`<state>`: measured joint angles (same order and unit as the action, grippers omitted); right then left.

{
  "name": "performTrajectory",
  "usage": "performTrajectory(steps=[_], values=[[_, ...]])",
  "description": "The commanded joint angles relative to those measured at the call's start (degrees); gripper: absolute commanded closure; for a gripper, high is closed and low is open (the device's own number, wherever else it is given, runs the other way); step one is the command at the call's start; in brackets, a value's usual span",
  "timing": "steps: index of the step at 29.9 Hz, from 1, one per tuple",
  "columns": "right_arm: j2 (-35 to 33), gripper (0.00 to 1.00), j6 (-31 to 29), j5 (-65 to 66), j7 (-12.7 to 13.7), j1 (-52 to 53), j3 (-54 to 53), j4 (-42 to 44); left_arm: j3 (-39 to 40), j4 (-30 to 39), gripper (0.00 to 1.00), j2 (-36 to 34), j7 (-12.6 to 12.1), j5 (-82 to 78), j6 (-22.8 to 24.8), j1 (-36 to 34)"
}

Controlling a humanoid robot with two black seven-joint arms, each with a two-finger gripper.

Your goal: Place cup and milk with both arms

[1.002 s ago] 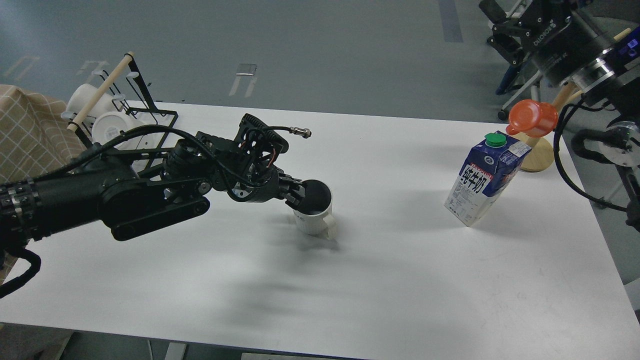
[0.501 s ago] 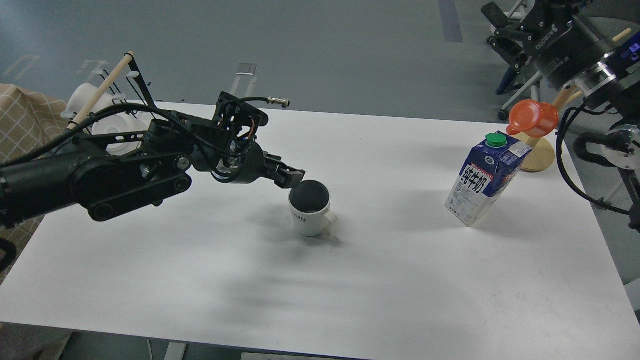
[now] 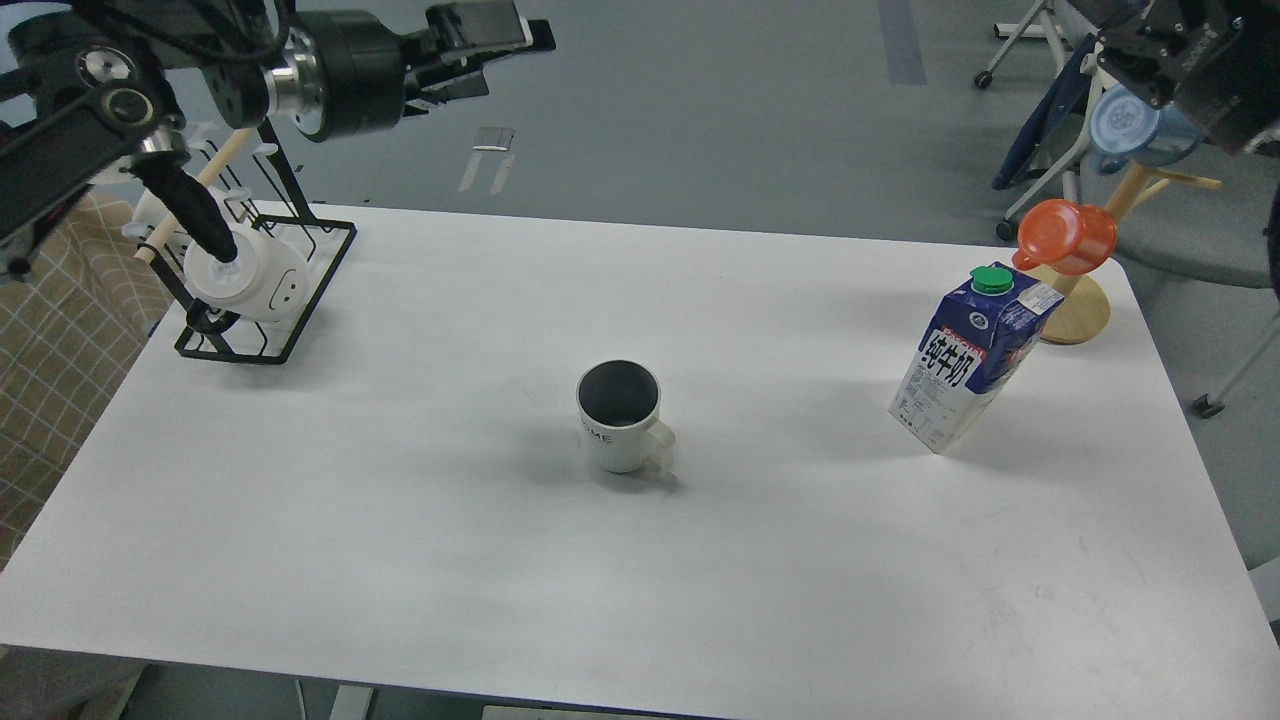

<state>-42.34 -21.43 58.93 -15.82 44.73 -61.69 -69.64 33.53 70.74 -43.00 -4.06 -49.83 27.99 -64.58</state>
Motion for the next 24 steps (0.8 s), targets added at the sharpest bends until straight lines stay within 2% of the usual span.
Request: performTrajectory(steps=[1,4,8,12,17,20,24], values=[[-5.9,0.00,0.0,7.7,-3.6,-1.4,0.3,-3.6,0.6,-0.8,0.01,0.1,-0.1,4.8,0.0,1.3],[-10.7,0.00,0.6,13.6,-8.1,-4.3,0.6,-5.4,0.7,-0.8,0.01,0.5,0.0,5.0,0.0,3.0],[-16.5,0.00,3.0,17.2,-12.2,-7.5,0.6,-7.0,0.8,-0.8,0.01,1.0,0.1,5.1,0.0,3.9],[-18.9,0.00,6.6,24.1,-12.2,-9.7,0.7,-7.1,0.8,-0.9,0.01,1.5,0.2,5.1,0.0,4.1],[-19.1,0.00,16.9,37.4,-12.2,-16.1,0.7,-7.7,0.9,-1.0,0.01,2.2,0.2,5.1,0.0,4.6],[-19.1,0.00,19.4,40.5,-12.2,-18.6,0.7,-8.5,0.9,-1.0,0.01,2.5,0.2,5.1,0.0,4.6],[-19.0,0.00,26.0,46.4,-12.2,-24.8,0.8,-9.5,0.9,-1.0,0.01,2.7,0.3,5.1,0.0,4.6]])
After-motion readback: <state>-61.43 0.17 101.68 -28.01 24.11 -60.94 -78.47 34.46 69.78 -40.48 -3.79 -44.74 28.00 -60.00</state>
